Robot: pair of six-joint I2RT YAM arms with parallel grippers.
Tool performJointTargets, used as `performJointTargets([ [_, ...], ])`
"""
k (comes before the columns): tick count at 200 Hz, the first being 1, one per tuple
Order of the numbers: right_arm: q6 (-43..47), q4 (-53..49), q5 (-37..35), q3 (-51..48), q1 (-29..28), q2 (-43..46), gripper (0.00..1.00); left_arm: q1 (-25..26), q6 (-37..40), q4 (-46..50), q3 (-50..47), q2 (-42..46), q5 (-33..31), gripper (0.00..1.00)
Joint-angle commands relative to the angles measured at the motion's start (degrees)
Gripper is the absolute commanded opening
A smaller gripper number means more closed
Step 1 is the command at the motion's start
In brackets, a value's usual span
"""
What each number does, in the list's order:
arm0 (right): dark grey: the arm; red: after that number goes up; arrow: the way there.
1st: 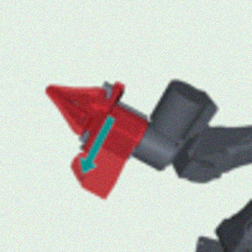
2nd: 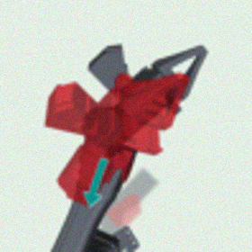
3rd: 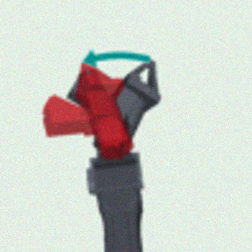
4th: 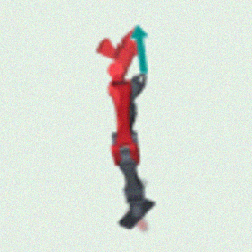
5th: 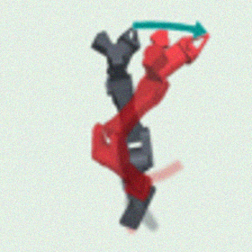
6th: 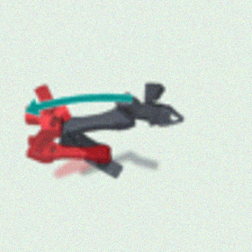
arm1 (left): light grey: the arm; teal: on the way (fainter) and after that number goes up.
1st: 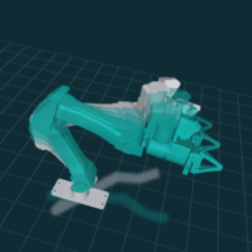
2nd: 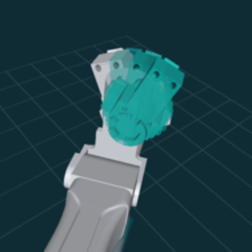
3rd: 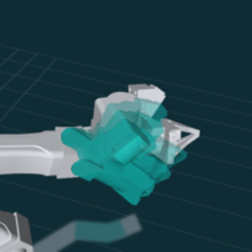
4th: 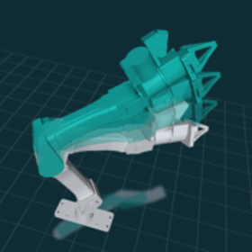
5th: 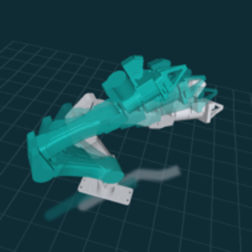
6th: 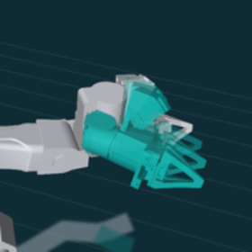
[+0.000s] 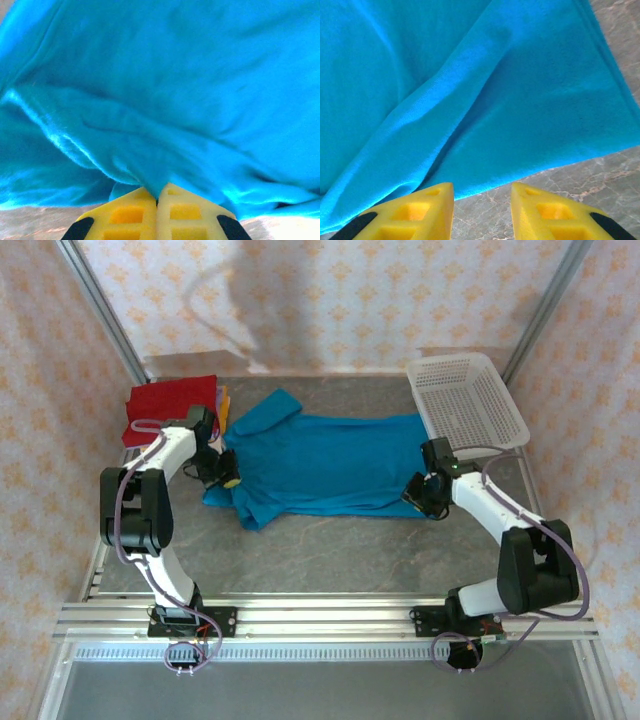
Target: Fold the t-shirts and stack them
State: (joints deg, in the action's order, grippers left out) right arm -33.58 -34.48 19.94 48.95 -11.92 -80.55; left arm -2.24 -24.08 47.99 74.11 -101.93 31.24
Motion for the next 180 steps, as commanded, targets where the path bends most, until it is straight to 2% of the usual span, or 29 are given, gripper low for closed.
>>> performJointTargets([
  [1,-0.95,2.31,0.96,-0.52,-0.77,-1.57,0.35,-0.56,-4.6,-3.21,4.06,-0.59,5.06,0.0],
  [28,-1.22,3.1,0.89,-0.34,-0.94,-2.38,0.35,-1.23,-9.34,-5.72,6.49,-2.95,7.67,0.0],
  [59,-1.22,3.61,1.14,0.01,-1.01,-2.94,0.35,-2.47,-18.25,-16.49,4.13,-4.32,16.44,0.0],
  [91,-1.57,4.9,1.67,-0.17,-1.21,-4.06,0.35,-3.92,-22.49,-20.56,2.63,-4.68,15.21,0.0],
  [110,-1.49,5.2,1.44,0.18,-1.34,-4.95,0.35,-5.49,-27.08,-26.62,-0.71,-4.6,16.61,0.0],
  [123,-1.24,5.21,0.68,0.66,-1.26,-5.49,0.35,-6.23,-28.38,-28.68,-2.42,-4.44,17.09,0.07],
  [144,-1.13,5.82,0.31,0.8,-1.34,-6.54,0.35,-6.7,-24.63,-24.72,-2.74,-3.61,15.49,0.28],
  [165,-1.14,6.51,0.97,0.75,-1.33,-7.39,0.36,-6.7,-19.0,-18.75,-2.7,-1.18,12.51,0.41],
  [180,-0.72,6.36,0.97,0.72,-1.29,-7.7,0.36,-6.67,-14.54,-13.82,-2.52,1.13,9.35,0.45],
])
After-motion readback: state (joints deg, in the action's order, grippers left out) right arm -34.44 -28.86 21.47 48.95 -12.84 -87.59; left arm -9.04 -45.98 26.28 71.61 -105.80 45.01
